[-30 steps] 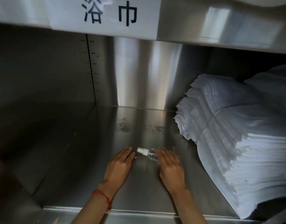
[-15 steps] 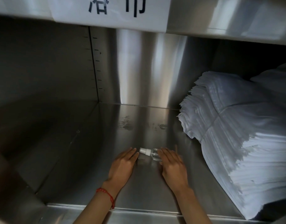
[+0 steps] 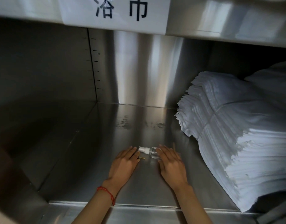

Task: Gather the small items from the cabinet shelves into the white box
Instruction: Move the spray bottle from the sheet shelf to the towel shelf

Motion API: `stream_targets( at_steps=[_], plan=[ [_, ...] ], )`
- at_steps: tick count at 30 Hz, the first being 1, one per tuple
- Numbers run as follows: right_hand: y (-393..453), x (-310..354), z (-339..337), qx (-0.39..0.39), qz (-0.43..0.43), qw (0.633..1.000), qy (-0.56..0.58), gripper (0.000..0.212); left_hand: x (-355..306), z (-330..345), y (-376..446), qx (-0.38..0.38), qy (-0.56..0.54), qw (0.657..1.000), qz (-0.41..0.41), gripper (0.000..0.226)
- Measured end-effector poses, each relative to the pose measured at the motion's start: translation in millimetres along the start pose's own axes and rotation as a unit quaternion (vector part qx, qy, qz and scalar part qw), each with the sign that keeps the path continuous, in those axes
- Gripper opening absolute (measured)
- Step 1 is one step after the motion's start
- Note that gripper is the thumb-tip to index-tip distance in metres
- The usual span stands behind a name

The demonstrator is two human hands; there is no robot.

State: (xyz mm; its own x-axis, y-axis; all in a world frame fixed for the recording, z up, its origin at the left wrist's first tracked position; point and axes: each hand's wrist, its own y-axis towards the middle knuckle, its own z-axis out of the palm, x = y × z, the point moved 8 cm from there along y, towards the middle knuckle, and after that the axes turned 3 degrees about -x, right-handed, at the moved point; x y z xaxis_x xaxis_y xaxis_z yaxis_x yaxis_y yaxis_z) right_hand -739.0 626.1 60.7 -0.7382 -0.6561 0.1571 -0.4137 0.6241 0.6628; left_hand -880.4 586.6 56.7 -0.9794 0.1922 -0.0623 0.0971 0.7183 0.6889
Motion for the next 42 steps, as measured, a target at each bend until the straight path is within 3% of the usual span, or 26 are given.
stream_targets(
  at_steps=[42],
  plan=[
    [-18.5,25.7,-34.1,-0.056,0.039,0.996,-0.058,0.042,-14.7,-22.7,-15.5,-0.023,-0.033,0.999,0.018,0.044]
  ],
)
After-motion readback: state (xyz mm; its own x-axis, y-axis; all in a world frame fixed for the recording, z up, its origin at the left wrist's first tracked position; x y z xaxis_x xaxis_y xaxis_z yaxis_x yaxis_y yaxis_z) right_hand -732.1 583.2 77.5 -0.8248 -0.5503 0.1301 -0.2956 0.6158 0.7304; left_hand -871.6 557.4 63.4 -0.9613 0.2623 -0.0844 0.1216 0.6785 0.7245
